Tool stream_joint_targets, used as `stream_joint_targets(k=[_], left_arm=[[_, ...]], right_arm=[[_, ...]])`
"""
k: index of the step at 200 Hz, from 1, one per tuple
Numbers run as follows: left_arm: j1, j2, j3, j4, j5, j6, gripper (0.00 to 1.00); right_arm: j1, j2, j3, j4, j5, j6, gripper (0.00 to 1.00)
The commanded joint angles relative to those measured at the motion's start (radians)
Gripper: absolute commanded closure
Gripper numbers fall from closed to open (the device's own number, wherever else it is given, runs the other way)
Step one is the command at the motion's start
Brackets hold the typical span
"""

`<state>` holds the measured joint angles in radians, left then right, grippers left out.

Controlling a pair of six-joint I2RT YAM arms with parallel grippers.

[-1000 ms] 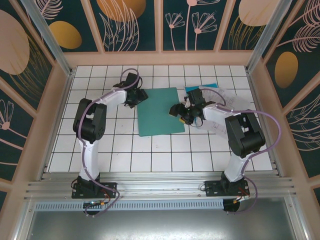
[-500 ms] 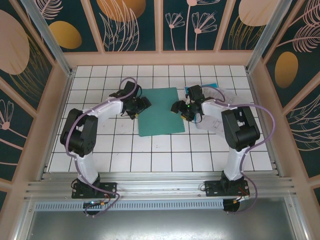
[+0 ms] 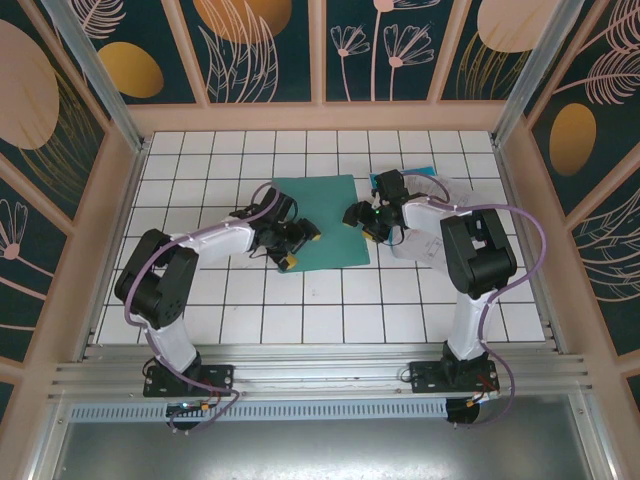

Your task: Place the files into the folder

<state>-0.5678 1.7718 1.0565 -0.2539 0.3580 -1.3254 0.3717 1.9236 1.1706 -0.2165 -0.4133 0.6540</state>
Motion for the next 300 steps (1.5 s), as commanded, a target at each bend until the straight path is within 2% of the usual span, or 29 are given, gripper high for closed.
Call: stream_joint_targets(k=[1, 39, 94, 151, 189, 265, 287, 300], left_arm=[[-0.019, -0.04, -0.057, 0.07, 0.036, -0.164, 0.15], [-0.036, -0.052, -0.15, 0.183, 0.026, -0.313, 0.14], [-0.066, -0.052, -0.179, 0.219, -0.031, -0.4, 0.15], [-0.072, -0.052, -0.237, 0.4, -0.091, -0.452, 0.34], [-0.072, -0.099, -0.243, 0.434, -0.109, -0.454, 0.41], [-0.074, -0.12, -0.281, 0.467, -0.094, -0.469, 0.45], [-0.074, -0.13, -0.256, 0.338, -0.093, -0.444, 0.39], [-0.074, -0.142, -0.273, 0.327, -0.101, -0.449, 0.37]], right_arm=[[-0.005, 0.031, -0.026, -0.011, -0.012, 0.003, 0.34], [-0.003, 0.036, -0.037, -0.012, -0.027, 0.015, 0.35], [-0.003, 0.046, -0.028, -0.023, -0.041, 0.011, 0.35], [-0.005, 0.053, -0.031, -0.021, -0.07, 0.004, 0.35], [-0.006, 0.063, -0.023, -0.029, -0.087, -0.005, 0.35], [-0.009, 0.076, -0.02, -0.029, -0.102, -0.001, 0.35], [-0.01, 0.074, -0.015, -0.035, -0.101, 0.001, 0.35], [-0.009, 0.075, -0.012, -0.037, -0.1, 0.001, 0.35]])
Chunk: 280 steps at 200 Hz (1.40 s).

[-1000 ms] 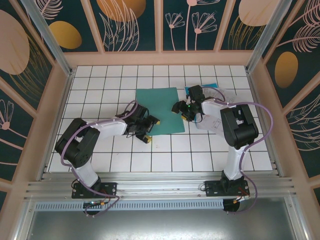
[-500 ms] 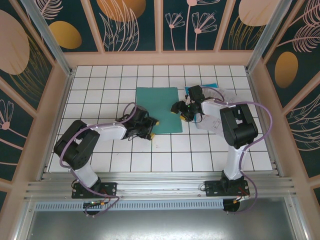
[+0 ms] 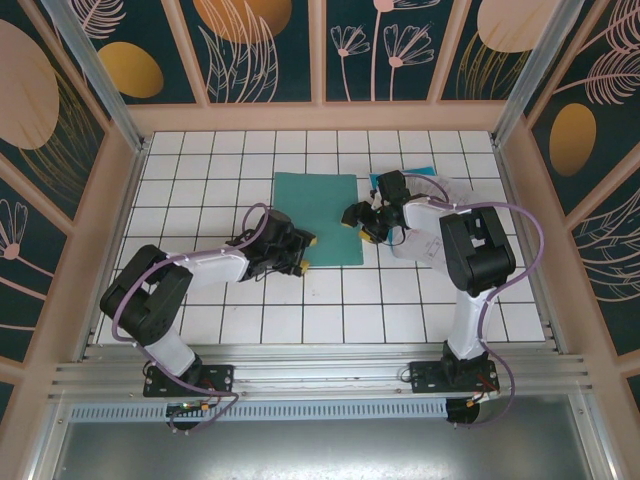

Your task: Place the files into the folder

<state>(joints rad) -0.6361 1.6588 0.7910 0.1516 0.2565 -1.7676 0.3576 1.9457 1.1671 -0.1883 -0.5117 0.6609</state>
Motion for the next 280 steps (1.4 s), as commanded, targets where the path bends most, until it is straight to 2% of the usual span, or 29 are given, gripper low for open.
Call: stream_joint_targets(k=[1, 22, 67, 133, 172, 280], left_arm=[[-0.005, -0.03, -0.01, -0.076, 0.0, -0.009, 0.36], [-0.005, -0.02, -0.041, -0.03, 0.003, -0.039, 0.35], [-0.005, 0.012, -0.01, -0.04, -0.023, -0.032, 0.34], [-0.005, 0.046, -0.005, 0.006, -0.048, -0.027, 0.37], [-0.005, 0.049, -0.013, 0.059, -0.073, -0.027, 0.44], [-0.005, 0.035, -0.047, 0.181, -0.091, -0.017, 0.56]], right_arm=[[0.005, 0.053, -0.009, -0.065, -0.002, -0.006, 0.35], [0.005, 0.052, -0.01, -0.064, -0.004, -0.003, 0.35], [0.005, 0.057, -0.012, -0.063, -0.006, -0.002, 0.35], [0.006, 0.057, -0.014, -0.064, -0.01, -0.001, 0.35], [0.007, 0.056, -0.018, -0.061, -0.013, -0.002, 0.35], [0.006, 0.063, -0.018, -0.054, -0.039, -0.003, 0.35]])
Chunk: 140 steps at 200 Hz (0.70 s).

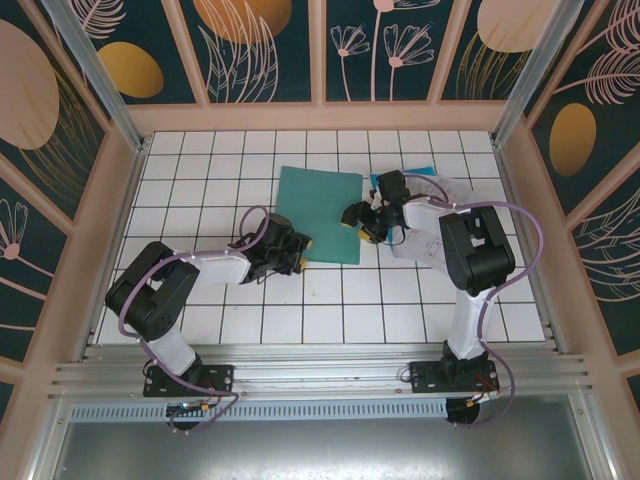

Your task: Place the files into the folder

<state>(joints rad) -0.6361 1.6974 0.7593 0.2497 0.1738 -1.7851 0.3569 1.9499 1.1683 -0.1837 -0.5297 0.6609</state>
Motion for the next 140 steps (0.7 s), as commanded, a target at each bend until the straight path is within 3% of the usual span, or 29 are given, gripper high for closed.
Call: stream_joint_targets(k=[1, 64, 107, 140], left_arm=[[-0.005, -0.003, -0.015, 0.085, -0.008, 0.0, 0.56], [-0.006, -0.027, -0.028, 0.102, 0.007, 0.013, 0.71], [-0.005, -0.042, -0.05, 0.129, 0.021, 0.006, 1.0], [-0.005, -0.048, -0.071, 0.159, 0.03, -0.003, 1.0]], right_arm=[[0.006, 0.059, -0.019, -0.059, -0.021, -0.002, 0.35], [0.001, 0.059, -0.017, -0.041, -0.048, 0.003, 0.35], [-0.006, 0.04, -0.014, -0.009, -0.079, 0.023, 0.39], [-0.007, 0.024, 0.002, 0.004, -0.094, 0.041, 0.43]])
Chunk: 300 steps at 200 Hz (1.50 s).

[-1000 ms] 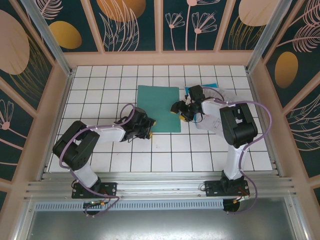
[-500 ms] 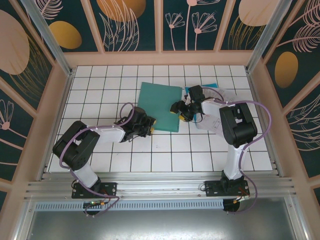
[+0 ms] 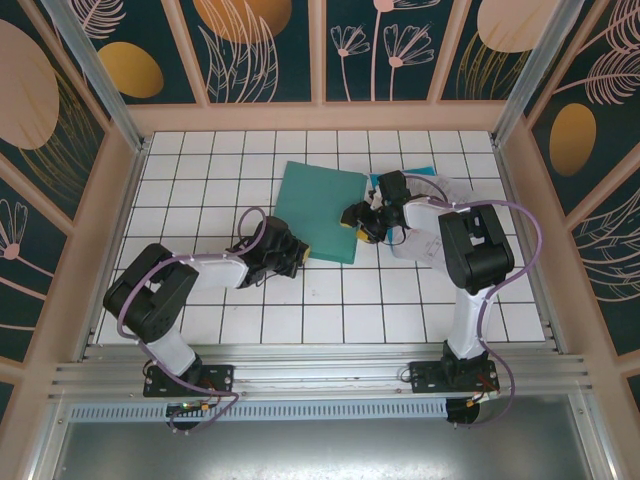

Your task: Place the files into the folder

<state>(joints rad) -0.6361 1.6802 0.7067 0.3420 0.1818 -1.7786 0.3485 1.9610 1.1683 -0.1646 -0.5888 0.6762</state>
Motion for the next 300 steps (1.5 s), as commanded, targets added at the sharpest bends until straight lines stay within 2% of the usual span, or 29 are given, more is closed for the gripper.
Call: stream_joint_targets(k=[1, 25, 37, 71, 88, 108, 119, 131, 156, 174, 197, 226, 250, 277, 300], left_arm=[[-0.005, -0.031, -0.018, 0.068, 0.022, -0.01, 1.0], [-0.005, -0.035, -0.023, 0.078, 0.026, -0.01, 1.0], [-0.005, -0.032, -0.022, 0.078, 0.031, -0.008, 1.0], [-0.005, -0.035, -0.023, 0.073, 0.041, -0.005, 1.0], [-0.006, -0.054, -0.003, 0.007, 0.033, 0.025, 1.0], [-0.005, -0.09, 0.058, -0.155, 0.019, 0.1, 0.72], [-0.006, -0.101, 0.117, -0.286, 0.01, 0.172, 0.59], [-0.006, -0.1, 0.2, -0.413, -0.005, 0.28, 0.51], [-0.01, -0.045, 0.407, -0.619, -0.026, 0.621, 0.44], [-0.04, 0.002, 0.519, -0.69, -0.028, 0.874, 0.42], [-0.114, 0.058, 0.627, -0.791, -0.12, 1.164, 0.37], [-0.194, 0.125, 0.708, -0.885, -0.317, 1.361, 0.32], [-0.246, 0.2, 0.782, -0.947, -0.528, 1.414, 0.31], [-0.277, 0.294, 0.881, -1.029, -0.777, 1.39, 0.34], [-0.282, 0.336, 0.92, -1.032, -0.842, 1.41, 0.38]], right_arm=[[0.001, 0.012, 0.003, -0.015, -0.035, 0.026, 0.44], [0.002, 0.004, 0.008, -0.006, -0.046, 0.039, 0.5], [0.001, -0.001, 0.008, 0.002, -0.054, 0.047, 0.57], [0.002, -0.019, 0.009, 0.009, -0.055, 0.059, 0.84], [0.001, -0.039, 0.002, 0.01, -0.041, 0.07, 0.99], [0.002, -0.059, -0.004, 0.007, -0.026, 0.082, 1.0], [0.002, -0.07, -0.005, 0.007, -0.021, 0.09, 1.0], [0.002, -0.082, -0.004, 0.005, -0.02, 0.1, 1.0], [0.003, -0.102, 0.018, -0.012, -0.023, 0.127, 1.0], [0.003, -0.11, 0.045, -0.032, -0.03, 0.143, 1.0], [0.004, -0.1, 0.097, -0.079, -0.04, 0.154, 1.0], [0.003, -0.088, 0.143, -0.107, -0.055, 0.167, 1.0], [0.003, -0.085, 0.172, -0.11, -0.073, 0.181, 1.0], [0.003, -0.079, 0.2, -0.128, -0.087, 0.184, 1.0], [0.005, -0.078, 0.211, -0.135, -0.1, 0.186, 1.0]])
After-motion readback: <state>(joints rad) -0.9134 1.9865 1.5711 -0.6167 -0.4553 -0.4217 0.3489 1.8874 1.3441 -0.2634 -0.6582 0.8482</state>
